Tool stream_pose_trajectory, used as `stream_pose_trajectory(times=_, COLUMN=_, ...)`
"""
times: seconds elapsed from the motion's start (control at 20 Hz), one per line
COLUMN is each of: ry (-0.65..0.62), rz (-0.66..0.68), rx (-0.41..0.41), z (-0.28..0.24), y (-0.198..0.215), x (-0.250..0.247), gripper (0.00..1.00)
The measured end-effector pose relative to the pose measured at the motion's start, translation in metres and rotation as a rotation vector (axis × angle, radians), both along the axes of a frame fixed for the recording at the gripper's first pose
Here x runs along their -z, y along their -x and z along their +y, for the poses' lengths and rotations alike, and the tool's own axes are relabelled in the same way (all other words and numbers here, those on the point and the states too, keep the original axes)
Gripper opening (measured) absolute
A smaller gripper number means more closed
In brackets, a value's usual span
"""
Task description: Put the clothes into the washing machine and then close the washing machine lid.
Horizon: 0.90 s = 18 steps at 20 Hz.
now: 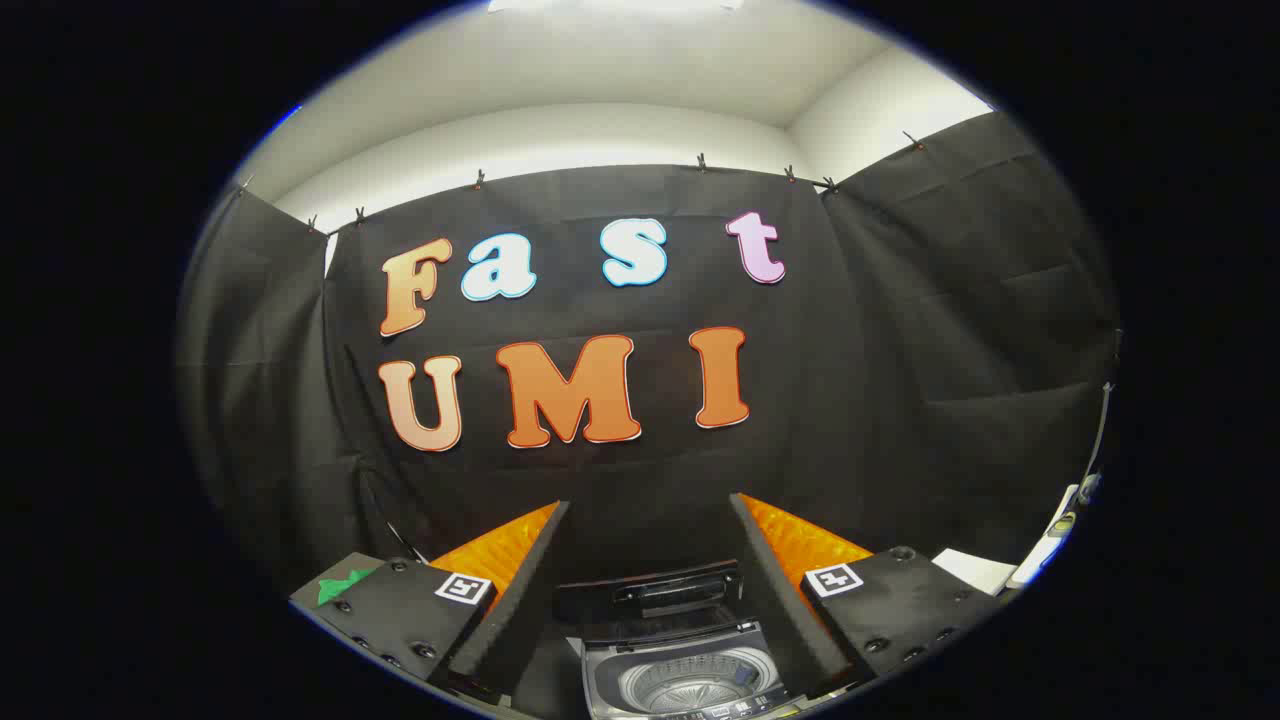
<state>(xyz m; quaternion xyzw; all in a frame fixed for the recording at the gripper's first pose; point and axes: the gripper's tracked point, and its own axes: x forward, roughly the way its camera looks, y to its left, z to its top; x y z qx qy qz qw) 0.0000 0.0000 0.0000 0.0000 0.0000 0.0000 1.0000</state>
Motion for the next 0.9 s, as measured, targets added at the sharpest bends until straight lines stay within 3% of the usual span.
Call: stream_pose_trajectory(times=0.9, ry=-0.006, rz=0.017, rx=-0.001, z=-0.0042, y=-0.0082, x=0.0021, gripper=0.99)
